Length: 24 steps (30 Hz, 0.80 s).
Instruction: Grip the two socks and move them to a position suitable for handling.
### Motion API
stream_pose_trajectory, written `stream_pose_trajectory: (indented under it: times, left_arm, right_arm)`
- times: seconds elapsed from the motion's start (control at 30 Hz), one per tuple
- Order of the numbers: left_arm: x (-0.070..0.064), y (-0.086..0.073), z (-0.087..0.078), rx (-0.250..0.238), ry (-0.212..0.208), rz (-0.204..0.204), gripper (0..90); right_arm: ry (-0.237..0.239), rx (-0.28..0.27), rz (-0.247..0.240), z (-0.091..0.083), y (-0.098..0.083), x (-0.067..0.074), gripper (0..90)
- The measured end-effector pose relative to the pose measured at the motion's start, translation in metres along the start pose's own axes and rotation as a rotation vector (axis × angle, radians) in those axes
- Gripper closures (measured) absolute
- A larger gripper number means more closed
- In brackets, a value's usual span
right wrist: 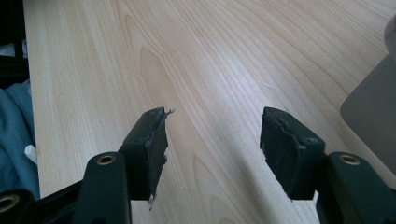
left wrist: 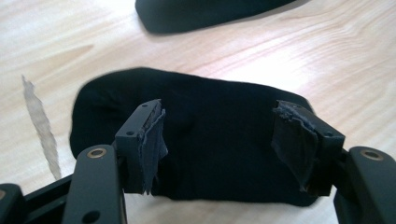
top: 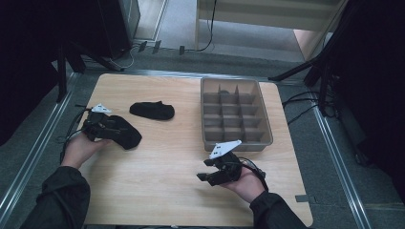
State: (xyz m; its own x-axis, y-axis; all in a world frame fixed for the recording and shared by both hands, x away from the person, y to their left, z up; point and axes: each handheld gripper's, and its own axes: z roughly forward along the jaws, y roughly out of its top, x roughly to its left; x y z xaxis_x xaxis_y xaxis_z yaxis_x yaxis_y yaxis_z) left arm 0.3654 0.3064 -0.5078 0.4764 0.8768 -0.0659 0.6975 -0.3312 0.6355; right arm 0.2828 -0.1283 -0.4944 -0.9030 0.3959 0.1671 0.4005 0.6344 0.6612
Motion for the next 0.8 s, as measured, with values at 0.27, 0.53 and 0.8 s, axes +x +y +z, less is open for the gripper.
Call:
stream_pose_trajectory:
  times: [0.27, 0.53, 0.8]
  left_arm:
    - [0.005, 0.004, 0.021, 0.034, 0.036, -0.015, 35.2]
    - [0.004, 0.000, 0.030, 0.046, 0.042, 0.002, 32.5]
    - [0.003, -0.009, 0.027, -0.003, 0.053, 0.023, 50.7]
  right_arm:
    - [-0.001, 0.011, 0.004, 0.001, -0.001, -0.001, 40.5]
    - [-0.003, 0.014, 0.004, 0.000, -0.001, 0.000, 40.5]
    - [-0.007, 0.018, 0.007, 0.000, -0.001, 0.000, 39.9]
